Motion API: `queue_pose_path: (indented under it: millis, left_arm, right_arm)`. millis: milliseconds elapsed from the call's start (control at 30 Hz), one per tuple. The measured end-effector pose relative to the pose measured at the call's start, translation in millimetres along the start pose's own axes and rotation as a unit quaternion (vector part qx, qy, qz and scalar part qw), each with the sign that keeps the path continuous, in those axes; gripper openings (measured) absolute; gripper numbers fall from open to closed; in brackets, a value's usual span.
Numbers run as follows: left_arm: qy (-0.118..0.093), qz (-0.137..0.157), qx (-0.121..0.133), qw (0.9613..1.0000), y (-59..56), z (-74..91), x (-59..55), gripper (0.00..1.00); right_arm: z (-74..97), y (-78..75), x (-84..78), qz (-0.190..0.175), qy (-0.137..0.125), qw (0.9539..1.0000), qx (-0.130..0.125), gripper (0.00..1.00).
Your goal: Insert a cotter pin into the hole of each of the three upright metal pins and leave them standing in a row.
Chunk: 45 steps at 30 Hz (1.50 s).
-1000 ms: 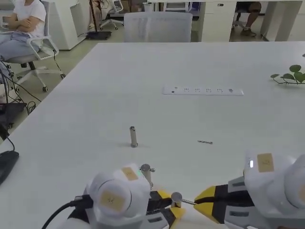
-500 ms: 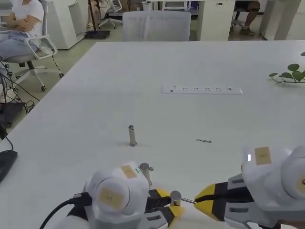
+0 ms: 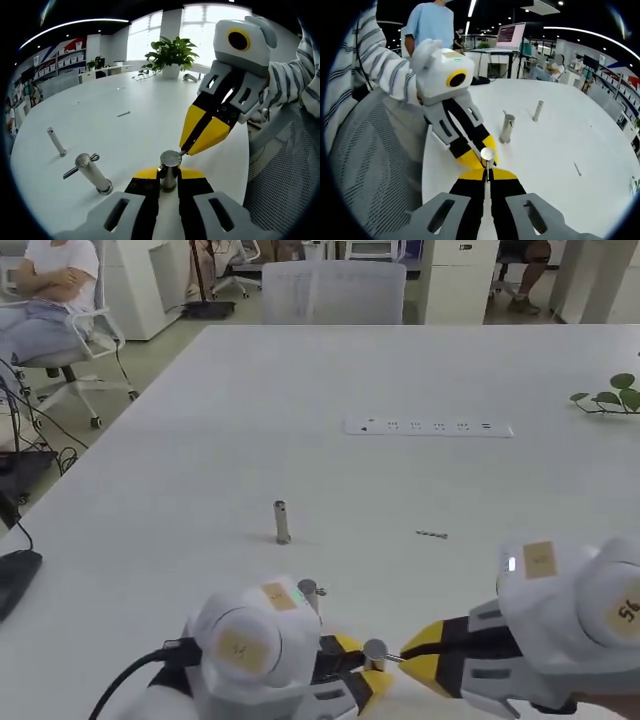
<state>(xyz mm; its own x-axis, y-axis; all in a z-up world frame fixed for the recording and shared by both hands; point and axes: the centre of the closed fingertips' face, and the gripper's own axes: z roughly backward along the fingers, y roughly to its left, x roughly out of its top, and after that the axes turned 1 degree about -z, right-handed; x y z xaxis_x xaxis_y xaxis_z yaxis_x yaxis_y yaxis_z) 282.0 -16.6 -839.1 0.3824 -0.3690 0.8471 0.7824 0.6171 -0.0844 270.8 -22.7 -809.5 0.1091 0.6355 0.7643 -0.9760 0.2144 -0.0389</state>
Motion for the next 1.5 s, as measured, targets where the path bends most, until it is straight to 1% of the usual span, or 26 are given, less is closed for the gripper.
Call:
queue_pose_path:
  millis: [333,600,767,900,1000,1333,1500]
  left_arm:
    - [0.001,0.001,-0.001,1.0000,-1.5,-2.0,0.8,0.11]
    - [0.001,0.003,-0.002,1.0000,-1.0,-2.4,0.8,0.12]
    - [0.001,0.005,-0.001,1.0000,-0.8,-2.6,0.7,0.12]
    - [0.001,0.005,-0.001,1.0000,-0.6,-2.6,0.8,0.12]
    - [0.001,0.005,-0.001,1.0000,-0.6,-2.6,0.7,0.12]
    - [0.001,0.004,-0.004,1.0000,-0.7,-2.9,0.3,0.12]
    - [0.001,0.001,-0.006,1.0000,-1.2,-2.8,-0.2,0.12]
  right_arm:
    - [-3.2,-0.3,1.7,-0.005,-0.002,1.0000,0.001,0.03]
    - [-4.4,-0.4,1.8,-0.019,-0.002,0.9998,0.002,0.04]
    - [-5.3,0.8,2.1,0.001,-0.004,1.0000,0.003,0.05]
    - [-5.4,1.4,1.8,-0.001,-0.004,1.0000,0.006,0.07]
    - [-6.0,3.5,0.6,0.003,-0.004,1.0000,0.008,0.10]
    - [0.3,0.0,-6.4,-0.006,-0.002,1.0000,0.004,0.10]
    - [1.0,0.7,-9.7,-0.011,0.003,0.9999,0.005,0.09]
